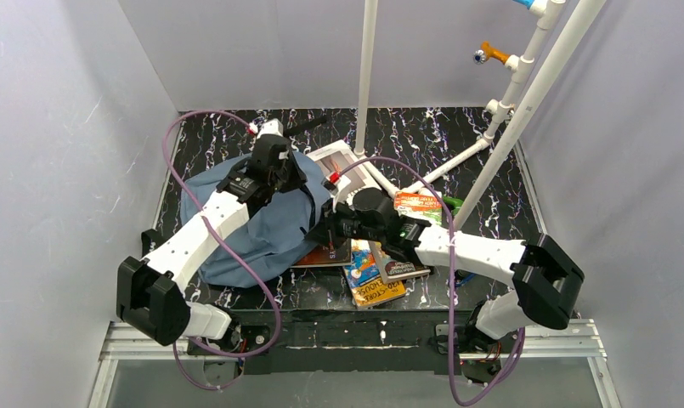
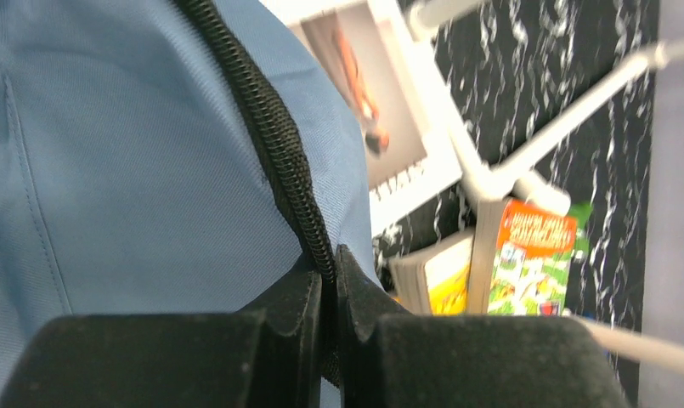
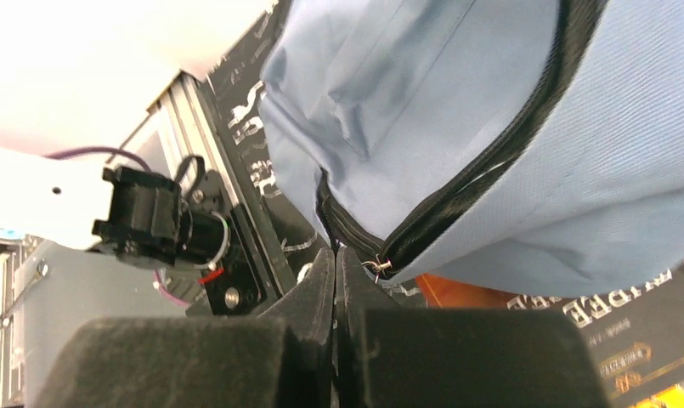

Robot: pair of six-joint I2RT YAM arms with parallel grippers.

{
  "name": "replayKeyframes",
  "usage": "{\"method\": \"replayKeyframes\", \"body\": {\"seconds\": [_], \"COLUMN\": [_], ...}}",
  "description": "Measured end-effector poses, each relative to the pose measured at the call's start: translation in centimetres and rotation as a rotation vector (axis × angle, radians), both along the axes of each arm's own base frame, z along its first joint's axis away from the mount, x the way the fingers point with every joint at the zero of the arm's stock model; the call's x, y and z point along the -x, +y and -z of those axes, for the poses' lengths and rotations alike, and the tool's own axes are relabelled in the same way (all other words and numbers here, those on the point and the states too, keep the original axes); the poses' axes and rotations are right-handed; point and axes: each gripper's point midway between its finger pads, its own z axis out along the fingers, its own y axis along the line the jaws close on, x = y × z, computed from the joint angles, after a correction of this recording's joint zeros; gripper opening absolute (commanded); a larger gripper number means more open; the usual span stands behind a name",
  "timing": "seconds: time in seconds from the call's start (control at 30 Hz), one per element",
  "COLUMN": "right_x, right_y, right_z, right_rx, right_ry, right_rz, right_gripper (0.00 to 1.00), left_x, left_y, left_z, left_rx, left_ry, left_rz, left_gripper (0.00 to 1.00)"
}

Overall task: Pack the student bag
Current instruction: Unzip the student bag at the center of the board.

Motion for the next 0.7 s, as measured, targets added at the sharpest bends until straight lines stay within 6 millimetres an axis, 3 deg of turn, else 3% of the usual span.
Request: {"method": "replayKeyframes", "body": {"seconds": [0.13,0.23,0.33,0.57,0.7], "right_x": [-0.9,-1.8,-2.1,-1.8,-1.8], "right_y": [1.4,2.7,3.9,6.5,6.8], "right_z": [-1.6,-2.6,-2.4,0.8,0.6], "right_rx": [-0.054,-0.102,-0.131,-0.104,-0.099], "right_ry": [-0.034,-0.059,-0.059,-0.037,-0.062], "right_rz": [0.012,0.030,0.027,0.004,0.020], "right_gripper": [0.01,0.01,0.01,0.01,0.01], "left_x": [-2.2,-3.3,-3.6,-3.4,-3.5], "left_y": [1.3,2.4,3.6,5.3,6.0], "left_z": [-4.1,-5.5,-5.3,-4.4,-4.3], "left_rx": [-0.021,-0.036,-0.049,-0.100,-0.137], "left_ry": [-0.097,-0.128,-0.124,-0.093,-0.096], "left_rz": [-0.088,-0.134,-0.170,-0.205,-0.218], "left_gripper": [0.00,0.00,0.00,0.00,0.00]}}
